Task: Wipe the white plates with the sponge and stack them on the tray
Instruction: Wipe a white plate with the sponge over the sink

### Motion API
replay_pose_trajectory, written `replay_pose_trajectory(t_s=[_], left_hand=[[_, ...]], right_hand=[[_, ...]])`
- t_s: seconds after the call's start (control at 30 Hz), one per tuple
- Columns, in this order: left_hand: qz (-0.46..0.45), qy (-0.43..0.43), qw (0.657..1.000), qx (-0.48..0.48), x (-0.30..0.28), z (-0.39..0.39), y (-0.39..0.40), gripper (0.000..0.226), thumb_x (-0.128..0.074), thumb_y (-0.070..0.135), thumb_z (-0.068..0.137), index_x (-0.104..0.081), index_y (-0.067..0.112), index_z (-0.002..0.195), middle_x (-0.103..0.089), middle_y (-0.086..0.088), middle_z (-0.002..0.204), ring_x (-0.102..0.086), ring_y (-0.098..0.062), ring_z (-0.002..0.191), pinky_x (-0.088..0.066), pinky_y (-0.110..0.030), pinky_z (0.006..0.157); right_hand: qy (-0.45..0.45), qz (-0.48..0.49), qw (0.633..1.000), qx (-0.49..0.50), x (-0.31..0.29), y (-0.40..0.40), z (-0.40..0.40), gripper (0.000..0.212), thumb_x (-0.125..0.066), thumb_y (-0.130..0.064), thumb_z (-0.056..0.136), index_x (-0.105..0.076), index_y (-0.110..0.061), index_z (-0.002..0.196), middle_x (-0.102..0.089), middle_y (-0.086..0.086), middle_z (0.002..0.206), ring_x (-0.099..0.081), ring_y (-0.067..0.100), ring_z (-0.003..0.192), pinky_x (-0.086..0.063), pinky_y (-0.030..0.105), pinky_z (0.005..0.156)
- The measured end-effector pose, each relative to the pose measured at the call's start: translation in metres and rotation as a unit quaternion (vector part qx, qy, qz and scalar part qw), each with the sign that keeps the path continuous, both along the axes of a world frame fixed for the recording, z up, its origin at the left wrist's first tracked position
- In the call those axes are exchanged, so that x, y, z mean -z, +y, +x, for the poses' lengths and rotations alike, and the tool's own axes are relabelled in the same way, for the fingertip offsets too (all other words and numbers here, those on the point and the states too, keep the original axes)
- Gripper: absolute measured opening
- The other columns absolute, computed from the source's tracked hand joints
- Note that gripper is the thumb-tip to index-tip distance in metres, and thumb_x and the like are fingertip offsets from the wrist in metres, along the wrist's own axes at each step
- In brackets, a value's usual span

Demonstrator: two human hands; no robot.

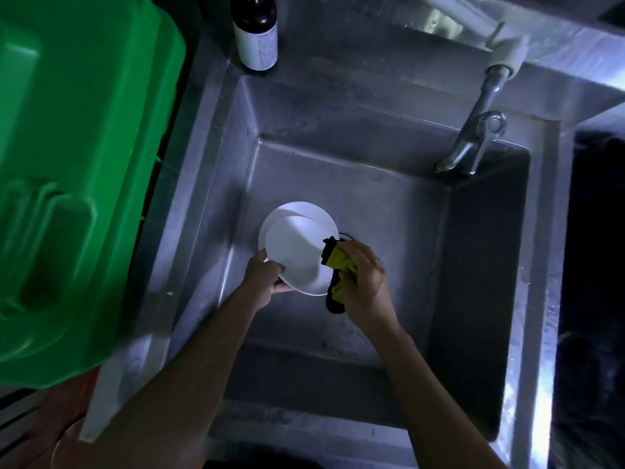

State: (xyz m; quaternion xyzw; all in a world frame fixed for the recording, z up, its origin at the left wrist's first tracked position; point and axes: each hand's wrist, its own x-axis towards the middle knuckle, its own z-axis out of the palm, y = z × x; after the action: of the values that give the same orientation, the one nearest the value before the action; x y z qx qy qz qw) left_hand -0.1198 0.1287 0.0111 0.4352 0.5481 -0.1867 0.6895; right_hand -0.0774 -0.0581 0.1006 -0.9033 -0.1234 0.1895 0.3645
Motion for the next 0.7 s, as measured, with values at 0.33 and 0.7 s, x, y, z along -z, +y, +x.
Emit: replay_pose_trajectory(t_s=[0.33, 0.7], left_hand=[[-0.015, -0.054, 0.998, 0.014, -0.083, -0.020, -0.026, 0.061, -0.048, -0.018, 0.090, -0.051, 0.009, 0.144, -0.059, -0.025, 0.132, -0.060, -0.046, 0.117, -0.059, -0.055, 0.076], [-0.011, -0.172, 0.985, -0.031, -0.146, -0.040, -0.067, 0.059, -0.061, 0.001, 0.064, -0.071, 0.014, 0.120, -0.075, -0.020, 0.109, -0.073, -0.039, 0.095, -0.060, -0.047, 0.073]], right_hand=[[0.004, 0.131, 0.991, 0.004, -0.079, 0.003, 0.000, 0.059, -0.054, 0.010, 0.074, -0.064, -0.025, 0.120, -0.058, -0.023, 0.121, -0.059, 0.017, 0.113, -0.048, 0.030, 0.097], [-0.012, 0.059, 0.995, -0.075, -0.092, -0.038, -0.002, 0.061, -0.061, 0.013, 0.079, -0.060, -0.014, 0.134, -0.055, 0.002, 0.142, -0.046, 0.026, 0.131, -0.036, 0.035, 0.113]])
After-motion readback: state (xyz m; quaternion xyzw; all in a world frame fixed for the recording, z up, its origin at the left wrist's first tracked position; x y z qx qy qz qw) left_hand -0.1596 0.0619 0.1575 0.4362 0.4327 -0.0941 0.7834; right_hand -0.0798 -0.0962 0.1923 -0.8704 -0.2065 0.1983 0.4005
